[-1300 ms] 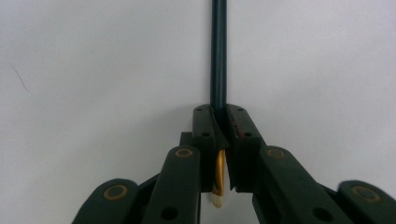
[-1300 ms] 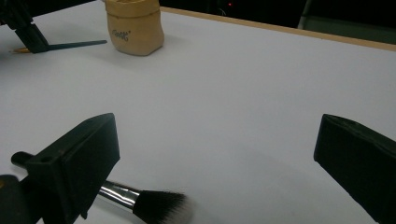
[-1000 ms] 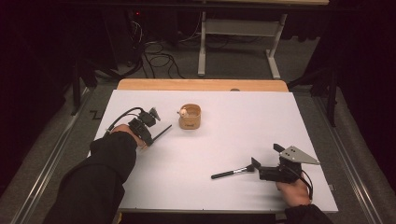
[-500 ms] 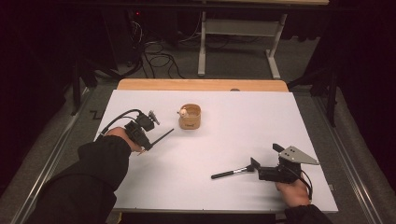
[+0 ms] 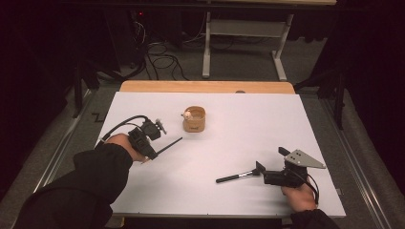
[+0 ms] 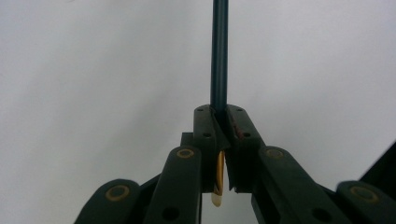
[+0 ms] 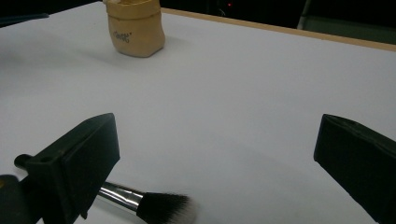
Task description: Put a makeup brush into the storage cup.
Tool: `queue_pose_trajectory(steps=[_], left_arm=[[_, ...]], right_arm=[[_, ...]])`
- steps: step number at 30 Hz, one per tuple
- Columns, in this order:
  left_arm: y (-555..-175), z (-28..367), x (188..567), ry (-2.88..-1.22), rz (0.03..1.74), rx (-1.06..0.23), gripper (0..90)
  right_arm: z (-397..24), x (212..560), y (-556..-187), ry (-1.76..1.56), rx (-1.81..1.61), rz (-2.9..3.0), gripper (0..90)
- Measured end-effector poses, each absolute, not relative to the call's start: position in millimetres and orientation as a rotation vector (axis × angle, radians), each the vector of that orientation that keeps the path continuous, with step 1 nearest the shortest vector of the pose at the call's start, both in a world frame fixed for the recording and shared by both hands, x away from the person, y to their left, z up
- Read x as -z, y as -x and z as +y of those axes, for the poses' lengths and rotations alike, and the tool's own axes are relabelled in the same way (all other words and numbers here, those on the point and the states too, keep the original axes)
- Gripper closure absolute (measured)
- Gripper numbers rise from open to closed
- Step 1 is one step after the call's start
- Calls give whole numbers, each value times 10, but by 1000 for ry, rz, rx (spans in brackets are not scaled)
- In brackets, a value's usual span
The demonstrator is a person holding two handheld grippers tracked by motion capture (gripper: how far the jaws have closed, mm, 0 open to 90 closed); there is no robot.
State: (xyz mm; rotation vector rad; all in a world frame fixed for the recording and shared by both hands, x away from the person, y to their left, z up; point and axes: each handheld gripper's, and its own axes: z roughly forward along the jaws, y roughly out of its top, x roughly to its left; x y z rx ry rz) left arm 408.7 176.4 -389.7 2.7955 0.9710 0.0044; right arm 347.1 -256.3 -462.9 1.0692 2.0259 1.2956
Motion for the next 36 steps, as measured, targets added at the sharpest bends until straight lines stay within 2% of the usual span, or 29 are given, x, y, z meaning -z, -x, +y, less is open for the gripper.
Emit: queue_pose_trajectory(steps=[15,36], left_arm=[[-3899,1465,3613,-2851,830,6,841],[-3847,1202,3666,-2904,659,64,841]], right_arm=[[-2558,4617,-3462,-1065,-1302,2022,11],[-2506,4607,-3448,-1014,-1320,2045,10]])
